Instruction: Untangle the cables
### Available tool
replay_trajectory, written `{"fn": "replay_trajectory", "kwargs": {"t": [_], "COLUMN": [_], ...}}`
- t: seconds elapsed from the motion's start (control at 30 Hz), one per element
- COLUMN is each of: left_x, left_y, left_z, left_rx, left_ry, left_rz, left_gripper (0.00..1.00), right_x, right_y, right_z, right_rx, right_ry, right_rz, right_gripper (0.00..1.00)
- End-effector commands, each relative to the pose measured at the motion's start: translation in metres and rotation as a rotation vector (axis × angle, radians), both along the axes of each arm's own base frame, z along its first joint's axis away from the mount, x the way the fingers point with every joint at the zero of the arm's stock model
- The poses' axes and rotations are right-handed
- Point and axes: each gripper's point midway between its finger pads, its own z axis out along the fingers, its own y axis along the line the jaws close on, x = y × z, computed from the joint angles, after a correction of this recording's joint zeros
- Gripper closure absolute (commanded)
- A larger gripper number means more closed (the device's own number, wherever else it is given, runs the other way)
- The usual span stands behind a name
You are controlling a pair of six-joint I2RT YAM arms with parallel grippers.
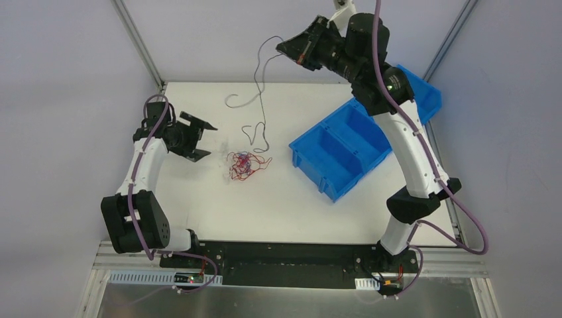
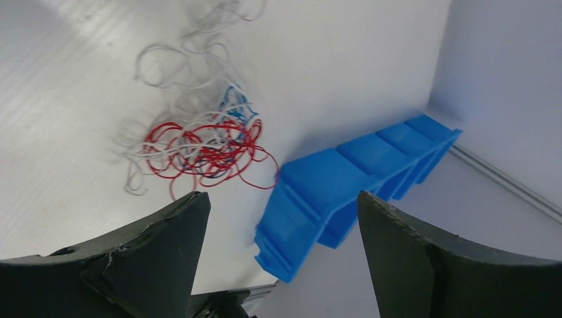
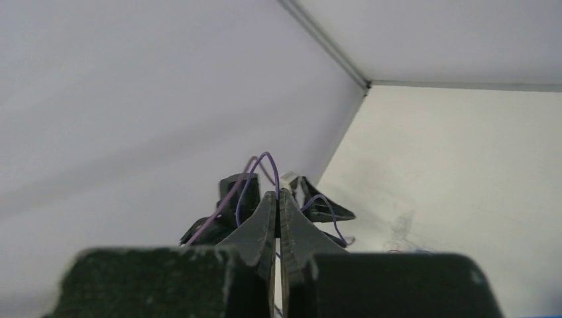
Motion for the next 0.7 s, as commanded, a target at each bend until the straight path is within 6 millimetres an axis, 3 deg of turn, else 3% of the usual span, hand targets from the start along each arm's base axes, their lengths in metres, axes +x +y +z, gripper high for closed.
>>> {"fn": "replay_trajectory", "kwargs": {"t": [0.0, 0.23, 0.5, 0.67], "left_x": [0.03, 0.046, 0.047, 0.045], "left_y": [-0.024, -0.051, -0.055, -0.055], "left_z": [0.054, 0.09, 0.092, 0.086], "left_rx": [-0.056, -0.074, -0.078, -0.076], "left_ry": [-0.15, -0.229, -0.237, -0.226], "left_rz": [-0.068, -0.158, -0.178, -0.184], "left_gripper": [0.15, 0.15, 0.14, 0.14], "right_x": [0.02, 0.071, 0.138, 0.18], "right_y": [-0.073, -0.188, -0.328, -0.389], "right_z": [0.014, -0.01, -0.024, -0.064], "right_rx": [-0.019, -0.055, -0.003, 0.018], "right_ry": [-0.015, 0.059, 0.108, 0.187], "right_rz": [-0.186, -0.467, -0.761, -0.857], "right_gripper": [1.0, 1.0, 1.0, 1.0]}}
